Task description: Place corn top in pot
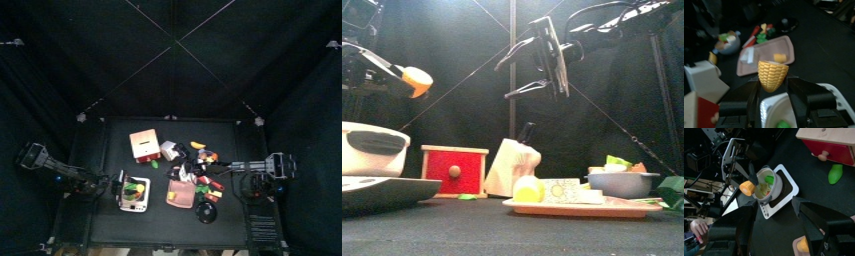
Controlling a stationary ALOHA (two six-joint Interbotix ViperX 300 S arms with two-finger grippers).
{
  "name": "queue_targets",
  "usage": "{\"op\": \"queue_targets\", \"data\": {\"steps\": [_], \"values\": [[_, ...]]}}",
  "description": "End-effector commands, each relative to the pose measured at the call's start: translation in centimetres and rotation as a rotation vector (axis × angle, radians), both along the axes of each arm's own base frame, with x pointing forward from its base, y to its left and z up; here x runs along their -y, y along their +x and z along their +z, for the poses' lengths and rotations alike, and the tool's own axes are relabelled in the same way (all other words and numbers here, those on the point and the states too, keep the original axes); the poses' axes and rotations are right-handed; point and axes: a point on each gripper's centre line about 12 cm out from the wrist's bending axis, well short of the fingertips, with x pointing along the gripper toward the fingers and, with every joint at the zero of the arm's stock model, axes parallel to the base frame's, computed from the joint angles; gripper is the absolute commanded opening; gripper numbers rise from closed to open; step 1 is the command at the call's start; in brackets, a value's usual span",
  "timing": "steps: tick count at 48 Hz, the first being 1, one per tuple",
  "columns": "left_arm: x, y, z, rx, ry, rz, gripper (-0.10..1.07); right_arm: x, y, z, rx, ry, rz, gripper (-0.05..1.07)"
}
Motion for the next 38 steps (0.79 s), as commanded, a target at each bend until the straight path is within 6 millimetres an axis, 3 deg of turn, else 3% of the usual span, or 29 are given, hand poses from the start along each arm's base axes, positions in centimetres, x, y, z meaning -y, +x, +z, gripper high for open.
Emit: {"op": "queue_targets", "data": {"steps": [1, 9, 19, 31, 38], "values": [[-0.1, 0.0, 0.3, -0.053, -0.046, 0.009, 0.74, 0.0, 0.2, 0.8, 0.022, -0.016, 0.008, 0.89], [-2.0, 0.0, -0.3, -0.118, -0.067, 0.089, 0.79, -0.1, -0.1, -0.1, -0.008, -0.050, 0.025, 0.89], [-2.4, 0.4, 0.3, -0.113, -0.072, 0.104, 1.00, 0.1, -0.5, -0.8, -0.048, -0.063, 0.007, 0.89], [-2.6, 1.0, 1.1, -0.075, -0.061, 0.113, 1.01, 0.0, -2.1, -2.7, -0.139, -0.073, -0.023, 0.89], [-2.7, 1.0, 1.2, -0.072, -0.078, 0.125, 1.01, -2.5, -1.7, -3.2, -0.170, -0.062, 0.013, 0.88]]}}
